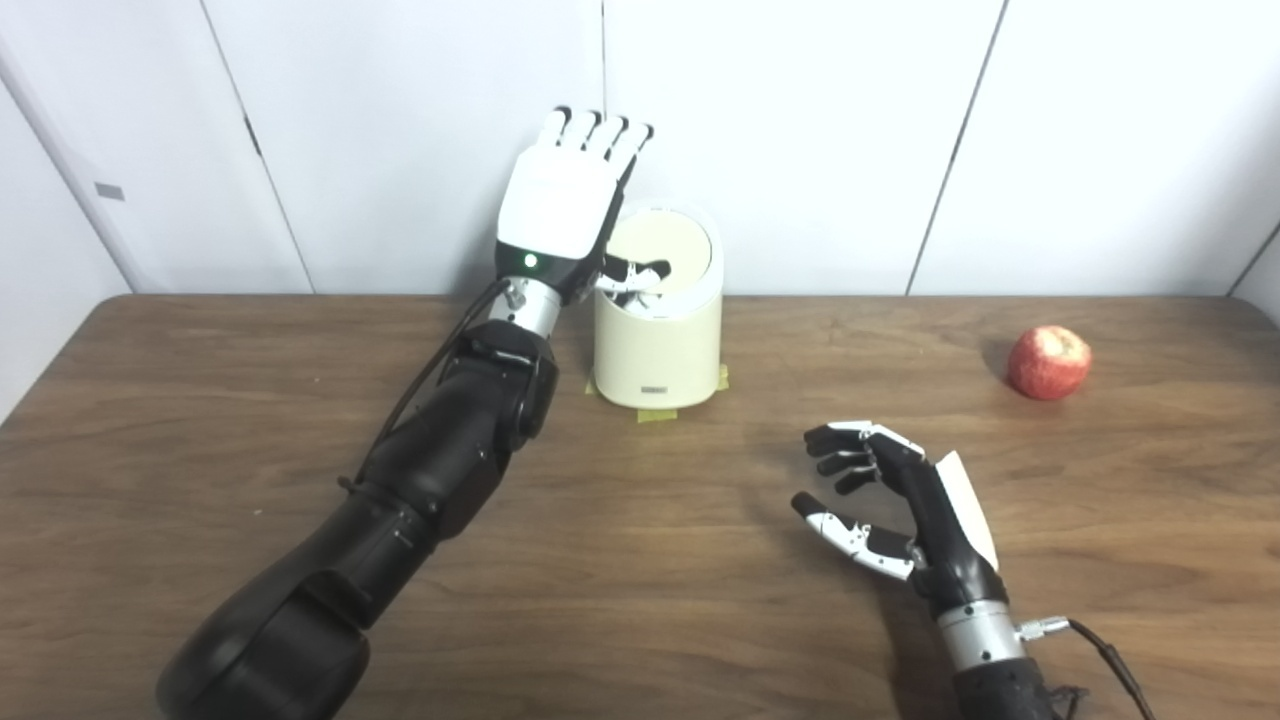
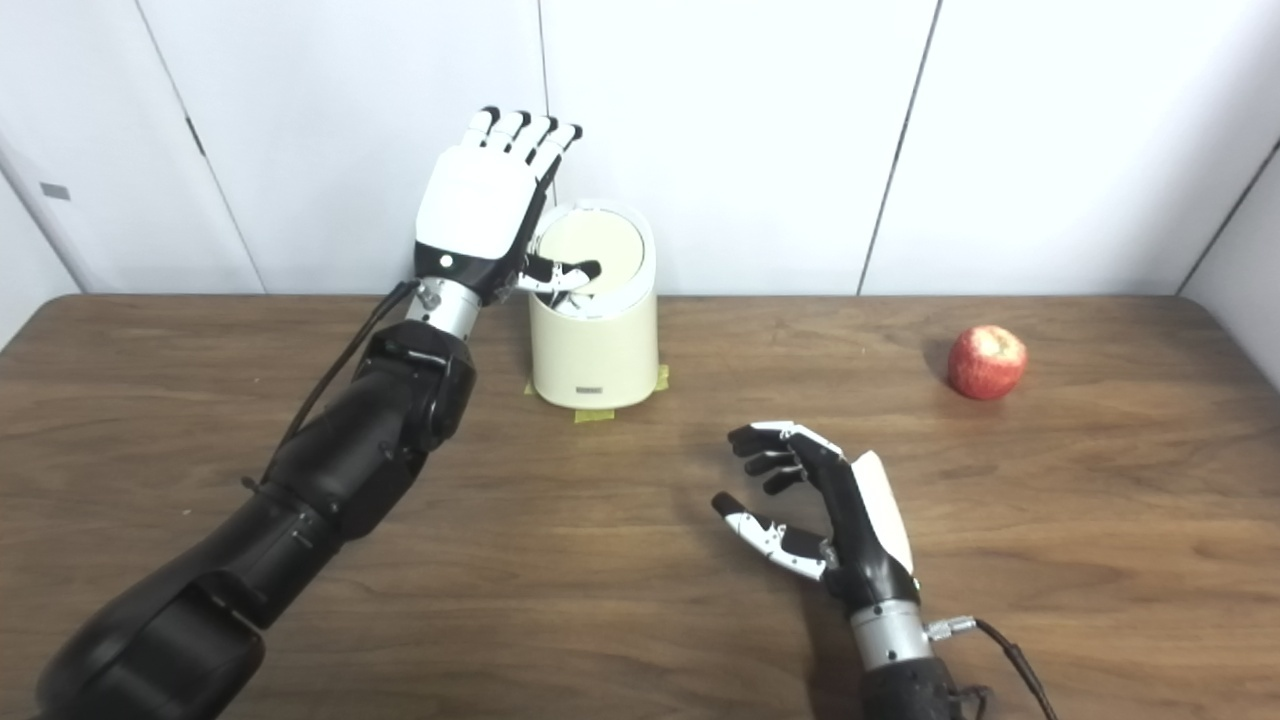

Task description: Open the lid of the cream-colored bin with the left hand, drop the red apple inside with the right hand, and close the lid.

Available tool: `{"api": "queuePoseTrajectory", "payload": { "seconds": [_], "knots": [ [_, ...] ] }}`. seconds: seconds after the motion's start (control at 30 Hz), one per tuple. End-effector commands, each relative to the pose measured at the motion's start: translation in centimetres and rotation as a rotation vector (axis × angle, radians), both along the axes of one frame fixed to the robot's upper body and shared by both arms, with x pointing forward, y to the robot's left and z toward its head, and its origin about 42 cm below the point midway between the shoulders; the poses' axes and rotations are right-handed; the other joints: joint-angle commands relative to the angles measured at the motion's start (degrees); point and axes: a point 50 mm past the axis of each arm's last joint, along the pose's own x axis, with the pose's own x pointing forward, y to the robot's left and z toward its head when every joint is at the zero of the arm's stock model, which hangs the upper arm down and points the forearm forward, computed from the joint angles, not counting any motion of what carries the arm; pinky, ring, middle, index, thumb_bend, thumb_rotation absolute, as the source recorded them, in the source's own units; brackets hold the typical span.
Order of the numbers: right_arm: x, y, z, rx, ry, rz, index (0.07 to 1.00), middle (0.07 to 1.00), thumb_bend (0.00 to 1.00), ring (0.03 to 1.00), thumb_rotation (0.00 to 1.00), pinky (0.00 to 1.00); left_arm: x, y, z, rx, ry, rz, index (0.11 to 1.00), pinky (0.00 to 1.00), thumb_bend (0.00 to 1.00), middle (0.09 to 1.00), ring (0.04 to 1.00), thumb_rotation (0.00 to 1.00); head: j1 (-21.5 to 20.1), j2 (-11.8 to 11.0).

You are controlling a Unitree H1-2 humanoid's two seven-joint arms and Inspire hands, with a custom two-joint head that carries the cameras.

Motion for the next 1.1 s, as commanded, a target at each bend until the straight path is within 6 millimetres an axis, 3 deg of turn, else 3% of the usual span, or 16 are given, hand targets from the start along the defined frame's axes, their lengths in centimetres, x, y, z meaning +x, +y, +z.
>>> {"api": "queuePoseTrajectory", "payload": {
  "seconds": [0.0,0.33,0.6,0.67,0.7,0.73,0.77,0.83,0.93,1.07],
  "knots": [
    [0.2,0.8,-0.1,0.014,-0.012,0.010,0.645,0.647,0.27,0.608,0.18,0.51,0.7,0.8,1.3,0.029,0.006,0.018,0.912,0.97,1.00,0.919,0.934,0.20,-0.04,0.01],
    [0.2,0.8,-0.2,0.025,-0.005,0.008,0.644,0.649,0.28,0.609,0.18,0.51,0.7,1.1,0.6,0.044,0.060,0.039,0.933,0.97,1.00,0.924,0.936,0.28,-0.23,-0.01],
    [0.1,1.0,-0.1,0.018,-0.004,0.005,0.644,0.651,0.28,0.611,0.18,0.51,0.7,1.4,0.1,0.046,0.062,0.042,0.915,0.96,1.00,0.917,0.934,0.29,-0.25,0.09],
    [0.1,1.0,-0.2,0.019,0.000,0.005,0.645,0.651,0.28,0.609,0.16,0.51,0.7,1.4,0.1,0.034,0.034,0.057,0.912,0.92,0.93,0.911,0.918,0.35,-0.33,0.05],
    [0.1,1.0,-0.2,0.018,0.000,0.005,0.646,0.650,0.28,0.609,0.16,0.51,0.6,1.3,0.2,0.019,0.021,0.069,0.917,0.92,0.81,0.916,0.921,0.43,-0.32,0.06],
    [0.1,1.0,-0.2,0.016,0.000,0.005,0.646,0.650,0.28,0.607,0.16,0.51,0.6,1.3,0.3,0.008,0.014,0.078,0.929,0.93,0.66,0.929,0.933,0.59,-0.36,0.01],
    [0.2,1.0,-0.1,0.019,0.000,0.006,0.646,0.649,0.28,0.607,0.16,0.51,0.5,1.2,0.5,-0.023,0.009,0.086,0.934,0.94,0.61,0.933,0.937,0.65,-0.36,0.01],
    [0.2,1.0,-0.1,0.027,0.002,0.011,0.646,0.650,0.28,0.606,0.16,0.51,0.3,1.1,1.1,-0.090,-0.005,0.095,0.955,0.99,0.49,0.960,0.970,0.92,-0.49,-0.03],
    [0.2,1.0,-0.1,0.024,0.010,0.004,0.645,0.653,0.28,0.613,0.16,0.51,0.0,1.0,1.9,-0.149,-0.015,0.111,0.989,1.00,0.46,0.994,0.998,1.00,-0.40,0.04],
    [0.2,1.0,-0.1,0.020,0.013,0.006,0.644,0.653,0.28,0.613,0.15,0.51,-0.6,1.2,3.1,-0.219,-0.017,0.109,0.998,1.00,0.50,1.000,1.000,1.00,-0.44,0.03]
  ]
}}
